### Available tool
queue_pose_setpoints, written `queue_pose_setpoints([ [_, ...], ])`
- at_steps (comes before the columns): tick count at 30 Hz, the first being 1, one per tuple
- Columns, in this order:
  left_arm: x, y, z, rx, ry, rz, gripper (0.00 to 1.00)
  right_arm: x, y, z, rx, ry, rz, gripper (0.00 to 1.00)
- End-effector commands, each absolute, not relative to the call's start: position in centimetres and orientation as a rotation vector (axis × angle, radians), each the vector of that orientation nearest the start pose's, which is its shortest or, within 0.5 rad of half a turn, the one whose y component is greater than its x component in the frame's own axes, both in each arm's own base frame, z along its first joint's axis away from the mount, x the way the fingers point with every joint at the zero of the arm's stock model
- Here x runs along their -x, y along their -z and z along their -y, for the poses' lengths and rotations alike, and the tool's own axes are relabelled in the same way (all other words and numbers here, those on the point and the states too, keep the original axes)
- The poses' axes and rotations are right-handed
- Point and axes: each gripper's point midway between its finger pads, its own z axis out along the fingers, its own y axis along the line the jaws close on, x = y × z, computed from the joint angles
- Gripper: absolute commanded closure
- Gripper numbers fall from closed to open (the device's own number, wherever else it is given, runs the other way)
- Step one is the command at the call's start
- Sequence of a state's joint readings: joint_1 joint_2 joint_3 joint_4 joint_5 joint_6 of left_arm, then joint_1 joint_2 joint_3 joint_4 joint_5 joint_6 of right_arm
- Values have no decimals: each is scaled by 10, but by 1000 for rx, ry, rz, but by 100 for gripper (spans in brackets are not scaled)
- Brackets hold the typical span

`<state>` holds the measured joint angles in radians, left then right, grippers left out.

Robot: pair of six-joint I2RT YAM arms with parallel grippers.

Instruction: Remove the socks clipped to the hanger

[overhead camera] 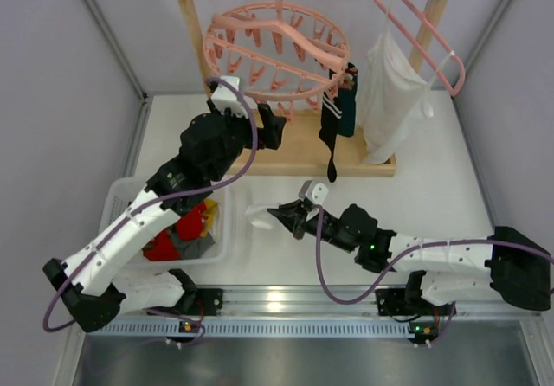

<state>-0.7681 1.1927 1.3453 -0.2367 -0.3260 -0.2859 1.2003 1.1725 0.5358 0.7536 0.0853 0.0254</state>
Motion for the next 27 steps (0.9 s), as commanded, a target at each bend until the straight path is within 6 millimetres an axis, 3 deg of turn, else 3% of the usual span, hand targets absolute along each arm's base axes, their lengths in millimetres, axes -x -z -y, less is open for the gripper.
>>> queue_pose_setpoints([
  [1, -287, -428, 223, -128, 626, -1559, 6, -163, -258, -370, 790, -920, -1296, 100],
  [3, -276, -430, 213, -131, 630, -1541, 2, -167, -257, -373, 828, -888, -1297, 100],
  [4, -273, -421, 209, -131, 622, -1551, 2, -168, -261, -379, 846, -894, -1288, 100],
  [5, -262, -430, 194, -106, 625, -1514, 2, -169, -262, -383, 860, -894, -1289, 100],
  [7, -254, -422, 180, -83, 607, -1520, 2, -166, -262, -397, 922, -915, -1280, 100],
  [9, -241, -430, 157, -16, 603, -1484, 2, -165, -264, -409, 962, -935, -1271, 100],
  [14, -228, -403, 115, 135, 517, -1531, 2, -159, -270, -457, 1076, -1032, -1233, 100],
  [18, -214, -399, 78, 223, 436, -1525, 2, -163, -280, -502, 1129, -1092, -1209, 99],
  [21, -205, -397, 59, 250, 376, -1537, 2, -160, -281, -524, 1172, -1095, -1201, 100],
  [24, -196, -399, 45, 262, 355, -1531, 2, -159, -298, -550, 1180, -1127, -1164, 99],
  [26, -190, -401, 37, 272, 350, -1523, 2, -162, -283, -563, 1193, -1133, -1197, 88],
  [27, -188, -399, 35, 268, 339, -1532, 2, -163, -282, -566, 1189, -1135, -1206, 66],
])
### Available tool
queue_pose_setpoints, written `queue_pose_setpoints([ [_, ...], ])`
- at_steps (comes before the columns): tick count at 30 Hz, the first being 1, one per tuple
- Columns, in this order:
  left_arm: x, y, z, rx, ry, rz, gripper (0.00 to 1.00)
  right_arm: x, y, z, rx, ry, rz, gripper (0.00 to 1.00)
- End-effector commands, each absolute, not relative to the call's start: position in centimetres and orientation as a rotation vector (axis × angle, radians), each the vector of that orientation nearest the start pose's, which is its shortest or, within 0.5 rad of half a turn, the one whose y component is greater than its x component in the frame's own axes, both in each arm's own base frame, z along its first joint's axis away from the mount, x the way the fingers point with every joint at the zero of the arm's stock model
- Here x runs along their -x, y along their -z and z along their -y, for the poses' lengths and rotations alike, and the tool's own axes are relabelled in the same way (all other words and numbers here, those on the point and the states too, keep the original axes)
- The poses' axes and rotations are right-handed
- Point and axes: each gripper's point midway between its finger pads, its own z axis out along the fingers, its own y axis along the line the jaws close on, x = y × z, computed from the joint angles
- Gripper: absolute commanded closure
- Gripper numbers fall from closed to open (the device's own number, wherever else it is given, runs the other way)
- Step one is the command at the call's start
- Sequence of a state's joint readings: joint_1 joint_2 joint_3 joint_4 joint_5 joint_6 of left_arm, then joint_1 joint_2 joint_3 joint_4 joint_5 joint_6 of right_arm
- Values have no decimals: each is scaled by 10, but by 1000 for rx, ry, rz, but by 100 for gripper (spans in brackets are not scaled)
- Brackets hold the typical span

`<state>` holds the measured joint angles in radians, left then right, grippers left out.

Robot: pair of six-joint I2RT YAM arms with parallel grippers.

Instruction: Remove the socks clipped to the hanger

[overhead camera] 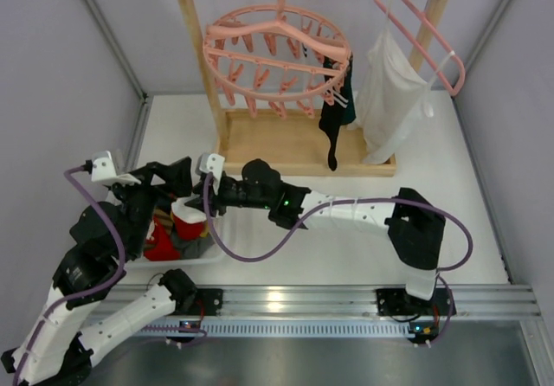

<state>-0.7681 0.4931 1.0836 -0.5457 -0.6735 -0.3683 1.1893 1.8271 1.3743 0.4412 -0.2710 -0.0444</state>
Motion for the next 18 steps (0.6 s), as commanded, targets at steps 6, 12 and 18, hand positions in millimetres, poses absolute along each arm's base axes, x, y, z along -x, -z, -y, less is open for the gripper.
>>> queue_pose_setpoints([
  [6, -180, -393, 19, 284, 292, -1531, 2, -169, -287, -565, 1154, -1105, -1226, 29],
  [12, -179, -387, 22, 257, 302, -1540, 2, -184, -288, -517, 1055, -987, -1278, 23],
  [18, -183, -372, 40, 167, 318, -1588, 2, -216, -277, -442, 897, -854, -1413, 20],
])
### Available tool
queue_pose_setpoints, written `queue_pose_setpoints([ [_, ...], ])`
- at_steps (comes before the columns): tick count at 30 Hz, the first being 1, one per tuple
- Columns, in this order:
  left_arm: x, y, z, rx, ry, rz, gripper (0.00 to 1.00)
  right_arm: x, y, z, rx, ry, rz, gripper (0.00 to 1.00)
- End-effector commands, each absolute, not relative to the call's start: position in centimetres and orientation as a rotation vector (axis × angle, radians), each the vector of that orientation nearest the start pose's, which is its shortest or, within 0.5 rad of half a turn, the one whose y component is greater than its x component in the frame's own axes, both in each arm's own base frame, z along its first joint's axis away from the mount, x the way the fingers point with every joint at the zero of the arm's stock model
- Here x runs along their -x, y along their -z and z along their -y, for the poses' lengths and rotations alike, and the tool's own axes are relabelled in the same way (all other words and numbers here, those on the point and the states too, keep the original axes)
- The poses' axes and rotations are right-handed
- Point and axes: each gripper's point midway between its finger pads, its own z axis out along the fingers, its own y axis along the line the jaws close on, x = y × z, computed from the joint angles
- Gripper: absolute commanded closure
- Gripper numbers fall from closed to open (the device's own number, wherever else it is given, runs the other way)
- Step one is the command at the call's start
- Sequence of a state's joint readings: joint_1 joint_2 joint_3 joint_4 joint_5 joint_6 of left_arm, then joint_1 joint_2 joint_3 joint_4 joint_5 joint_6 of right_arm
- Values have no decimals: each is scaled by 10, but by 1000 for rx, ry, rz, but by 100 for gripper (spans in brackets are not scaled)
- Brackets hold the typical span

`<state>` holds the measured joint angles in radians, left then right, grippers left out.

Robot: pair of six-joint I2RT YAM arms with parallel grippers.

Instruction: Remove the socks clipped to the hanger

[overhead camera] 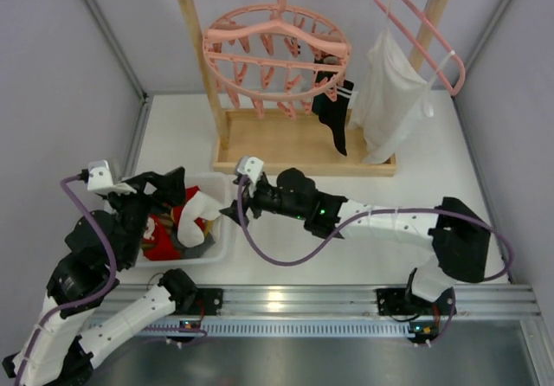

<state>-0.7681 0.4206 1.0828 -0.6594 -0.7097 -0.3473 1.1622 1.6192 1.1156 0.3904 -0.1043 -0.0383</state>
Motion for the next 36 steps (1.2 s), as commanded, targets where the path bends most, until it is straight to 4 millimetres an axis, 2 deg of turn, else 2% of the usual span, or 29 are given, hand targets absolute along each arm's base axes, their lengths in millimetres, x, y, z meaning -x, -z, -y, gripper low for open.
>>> queue_pose_setpoints([
  [1, -184, -368, 41, 159, 311, -1598, 2, -222, -275, -430, 864, -822, -1432, 20],
  [5, -189, -352, 46, 147, 292, -1630, 2, -244, -264, -366, 691, -752, -1540, 12],
  [6, -189, -351, 46, 146, 288, -1633, 2, -259, -262, -348, 641, -712, -1566, 11],
  [8, -191, -347, 49, 137, 285, -1648, 2, -270, -250, -323, 589, -660, -1622, 10],
  [9, -192, -345, 50, 133, 285, -1652, 2, -283, -249, -302, 541, -613, -1641, 9],
  [11, -194, -342, 53, 126, 279, -1665, 2, -293, -239, -281, 503, -568, -1673, 7],
  [12, -194, -340, 54, 122, 277, -1670, 2, -304, -241, -263, 459, -532, -1677, 7],
  [15, -196, -335, 56, 109, 268, -1684, 2, -319, -234, -232, 407, -487, -1697, 1],
  [17, -196, -333, 61, 86, 275, -1694, 2, -325, -229, -222, 428, -475, -1706, 1],
  [18, -197, -332, 63, 77, 279, -1700, 2, -335, -226, -208, 400, -450, -1720, 1],
  [20, -198, -326, 69, 51, 290, -1717, 2, -339, -225, -205, 410, -488, -1723, 1],
  [21, -198, -324, 70, 45, 290, -1723, 2, -349, -220, -192, 386, -473, -1737, 1],
  [23, -200, -317, 74, 28, 288, -1742, 2, -361, -217, -188, 382, -487, -1740, 1],
  [24, -200, -316, 75, 24, 289, -1745, 2, -369, -216, -179, 365, -472, -1742, 0],
  [26, -201, -313, 78, 10, 290, -1757, 2, -378, -210, -183, 401, -515, -1743, 1],
  [27, -200, -313, 81, 0, 300, -1761, 2, -389, -214, -175, 385, -512, -1718, 1],
  [29, -201, -308, 84, -11, 304, -1772, 2, -400, -211, -177, 416, -547, -1715, 2],
  [30, -200, -308, 85, -16, 309, -1774, 2, -408, -212, -171, 412, -535, -1705, 2],
  [36, -202, -301, 89, -44, 301, -1793, 2, -440, -199, -178, 436, -547, -1706, 12],
])
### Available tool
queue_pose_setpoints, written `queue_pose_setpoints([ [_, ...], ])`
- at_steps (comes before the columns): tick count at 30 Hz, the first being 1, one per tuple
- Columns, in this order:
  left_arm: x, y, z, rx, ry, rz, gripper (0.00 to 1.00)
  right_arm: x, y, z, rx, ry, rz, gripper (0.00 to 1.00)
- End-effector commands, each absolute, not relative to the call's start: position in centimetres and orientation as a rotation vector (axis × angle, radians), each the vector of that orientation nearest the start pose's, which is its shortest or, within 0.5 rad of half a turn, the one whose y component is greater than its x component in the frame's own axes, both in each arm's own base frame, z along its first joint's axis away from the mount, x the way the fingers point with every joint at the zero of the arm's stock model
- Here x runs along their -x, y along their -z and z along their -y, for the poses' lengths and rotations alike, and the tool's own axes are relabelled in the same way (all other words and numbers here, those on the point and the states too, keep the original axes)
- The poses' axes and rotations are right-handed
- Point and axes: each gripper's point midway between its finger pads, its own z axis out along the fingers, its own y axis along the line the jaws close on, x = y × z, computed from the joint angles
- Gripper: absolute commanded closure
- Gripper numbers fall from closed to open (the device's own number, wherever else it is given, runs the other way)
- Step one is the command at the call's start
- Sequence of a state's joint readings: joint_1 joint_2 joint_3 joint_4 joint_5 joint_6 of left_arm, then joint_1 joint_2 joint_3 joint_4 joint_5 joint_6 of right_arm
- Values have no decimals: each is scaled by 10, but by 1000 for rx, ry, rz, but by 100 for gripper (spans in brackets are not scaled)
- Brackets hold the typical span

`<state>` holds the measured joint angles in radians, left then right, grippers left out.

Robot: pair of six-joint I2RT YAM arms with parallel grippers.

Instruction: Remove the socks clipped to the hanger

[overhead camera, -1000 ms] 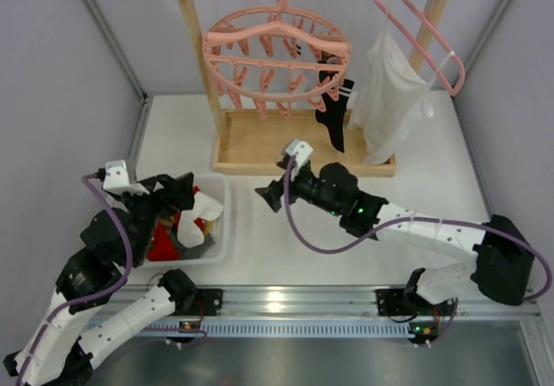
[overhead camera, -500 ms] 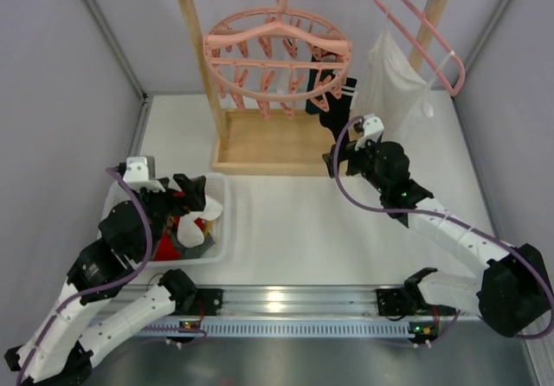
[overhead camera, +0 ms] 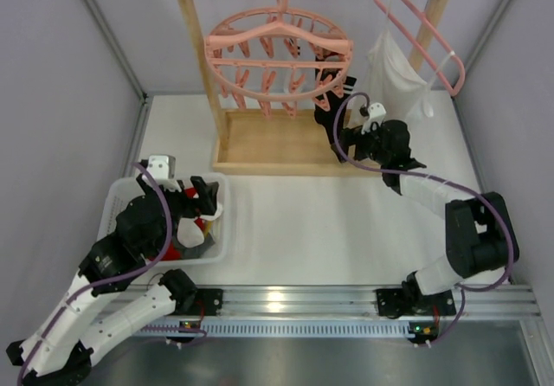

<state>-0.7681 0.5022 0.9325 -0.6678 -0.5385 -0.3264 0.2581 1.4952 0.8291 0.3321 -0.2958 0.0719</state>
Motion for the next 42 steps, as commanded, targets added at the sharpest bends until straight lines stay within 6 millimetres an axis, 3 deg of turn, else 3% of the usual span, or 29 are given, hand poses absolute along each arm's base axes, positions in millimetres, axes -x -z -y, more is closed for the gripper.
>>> queue_pose_setpoints([
  [1, -201, -301, 91, -53, 310, -1796, 2, -445, -203, -181, 422, -562, -1675, 13],
  [4, -202, -298, 93, -65, 312, -1807, 2, -460, -199, -190, 434, -598, -1637, 22],
  [7, -202, -296, 95, -74, 310, -1812, 2, -469, -193, -197, 418, -645, -1613, 37],
  [8, -203, -296, 95, -76, 312, -1814, 2, -472, -196, -200, 422, -667, -1580, 52],
  [10, -203, -294, 96, -83, 306, -1822, 2, -468, -202, -206, 412, -721, -1541, 72],
  [11, -204, -294, 97, -84, 305, -1823, 2, -465, -208, -206, 406, -728, -1492, 94],
  [12, -203, -294, 96, -84, 305, -1823, 2, -462, -211, -207, 383, -746, -1476, 100],
  [13, -204, -294, 97, -84, 305, -1823, 2, -458, -205, -205, 365, -747, -1480, 100],
  [16, -205, -296, 95, -63, 303, -1818, 2, -447, -218, -209, 349, -760, -1417, 100],
  [19, -206, -303, 90, -13, 304, -1805, 2, -429, -211, -213, 333, -752, -1426, 100],
  [21, -204, -316, 90, 17, 338, -1781, 2, -418, -215, -219, 323, -732, -1423, 100],
  [22, -203, -325, 91, 26, 358, -1765, 2, -414, -205, -215, 282, -699, -1451, 100],
  [23, -203, -329, 92, 32, 370, -1760, 2, -403, -212, -223, 286, -703, -1437, 100],
  [25, -204, -342, 92, 47, 383, -1750, 2, -393, -207, -214, 242, -605, -1468, 100],
  [26, -204, -346, 94, 50, 391, -1749, 2, -380, -206, -228, 259, -614, -1475, 100],
  [27, -207, -346, 98, 48, 390, -1768, 2, -374, -206, -231, 262, -598, -1478, 100],
  [28, -206, -360, 100, 49, 415, -1751, 2, -368, -205, -225, 220, -559, -1493, 100],
  [30, -211, -367, 109, 36, 430, -1765, 2, -350, -205, -243, 243, -560, -1491, 100],
  [31, -209, -383, 110, 42, 455, -1740, 2, -347, -203, -240, 226, -512, -1516, 100],
  [33, -214, -393, 118, 23, 474, -1740, 2, -332, -201, -255, 257, -501, -1537, 100],
  [36, -217, -426, 127, 6, 503, -1712, 2, -318, -206, -271, 267, -481, -1542, 100],
  [39, -230, -431, 138, -31, 465, -1745, 2, -304, -200, -289, 302, -417, -1572, 100],
  [40, -231, -442, 139, -28, 470, -1729, 2, -304, -204, -293, 284, -394, -1572, 100],
  [42, -239, -441, 146, -53, 439, -1754, 2, -294, -210, -311, 311, -390, -1570, 100],
])
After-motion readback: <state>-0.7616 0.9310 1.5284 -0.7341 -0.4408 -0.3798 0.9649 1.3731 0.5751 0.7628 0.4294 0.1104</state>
